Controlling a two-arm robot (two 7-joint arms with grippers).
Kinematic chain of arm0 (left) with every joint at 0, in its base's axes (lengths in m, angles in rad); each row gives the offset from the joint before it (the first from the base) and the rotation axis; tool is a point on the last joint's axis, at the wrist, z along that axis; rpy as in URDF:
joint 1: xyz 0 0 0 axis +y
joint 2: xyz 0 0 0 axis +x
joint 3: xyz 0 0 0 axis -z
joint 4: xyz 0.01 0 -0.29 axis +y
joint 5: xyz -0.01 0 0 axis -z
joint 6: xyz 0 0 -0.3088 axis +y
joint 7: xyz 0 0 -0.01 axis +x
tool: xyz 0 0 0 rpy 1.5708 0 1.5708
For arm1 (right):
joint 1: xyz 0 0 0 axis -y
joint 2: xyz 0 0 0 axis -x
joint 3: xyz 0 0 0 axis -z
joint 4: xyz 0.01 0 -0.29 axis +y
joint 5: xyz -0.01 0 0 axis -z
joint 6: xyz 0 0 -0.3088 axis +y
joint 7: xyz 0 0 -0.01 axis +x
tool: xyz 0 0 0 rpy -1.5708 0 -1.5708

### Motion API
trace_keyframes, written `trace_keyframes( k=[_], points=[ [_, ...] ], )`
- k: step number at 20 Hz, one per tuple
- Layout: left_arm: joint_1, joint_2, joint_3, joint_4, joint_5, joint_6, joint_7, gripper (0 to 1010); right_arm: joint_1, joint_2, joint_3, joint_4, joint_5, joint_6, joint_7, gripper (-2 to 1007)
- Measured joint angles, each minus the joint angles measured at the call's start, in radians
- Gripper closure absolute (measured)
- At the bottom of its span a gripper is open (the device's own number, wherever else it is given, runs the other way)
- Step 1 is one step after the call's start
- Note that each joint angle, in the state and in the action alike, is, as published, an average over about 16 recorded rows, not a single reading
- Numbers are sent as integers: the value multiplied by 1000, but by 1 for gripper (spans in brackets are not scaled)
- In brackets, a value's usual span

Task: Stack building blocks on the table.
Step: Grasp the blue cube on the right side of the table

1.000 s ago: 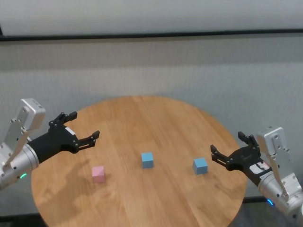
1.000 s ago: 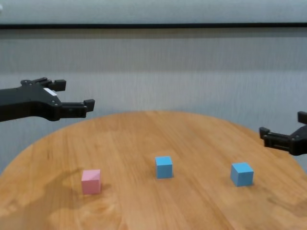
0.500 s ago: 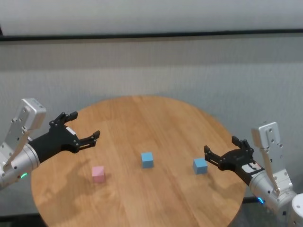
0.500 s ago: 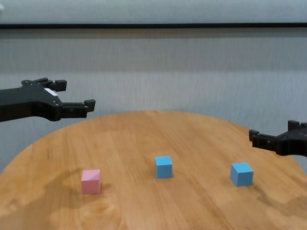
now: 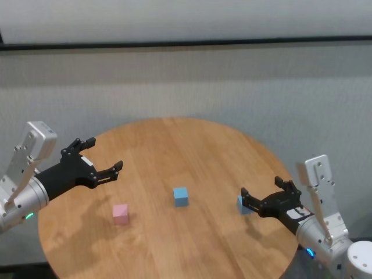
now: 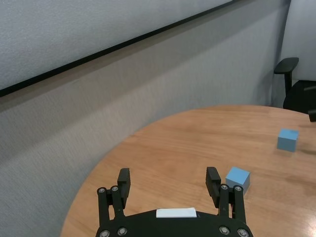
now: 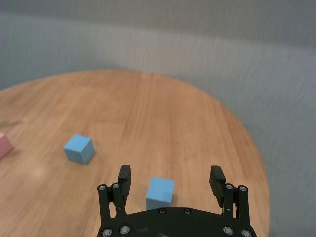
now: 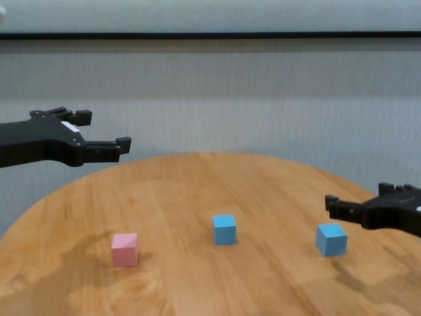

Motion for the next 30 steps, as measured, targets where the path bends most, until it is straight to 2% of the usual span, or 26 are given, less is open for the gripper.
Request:
trace_keyframes(
  k=[12, 30],
  points=[
    [-1, -1, 0, 1, 0, 1, 0, 7, -5, -34, -1, 17, -35, 48, -1, 0],
    [-1, -1, 0, 1, 0, 1, 0, 7, 5, -82, 15, 75, -69, 62, 22, 0]
  ],
)
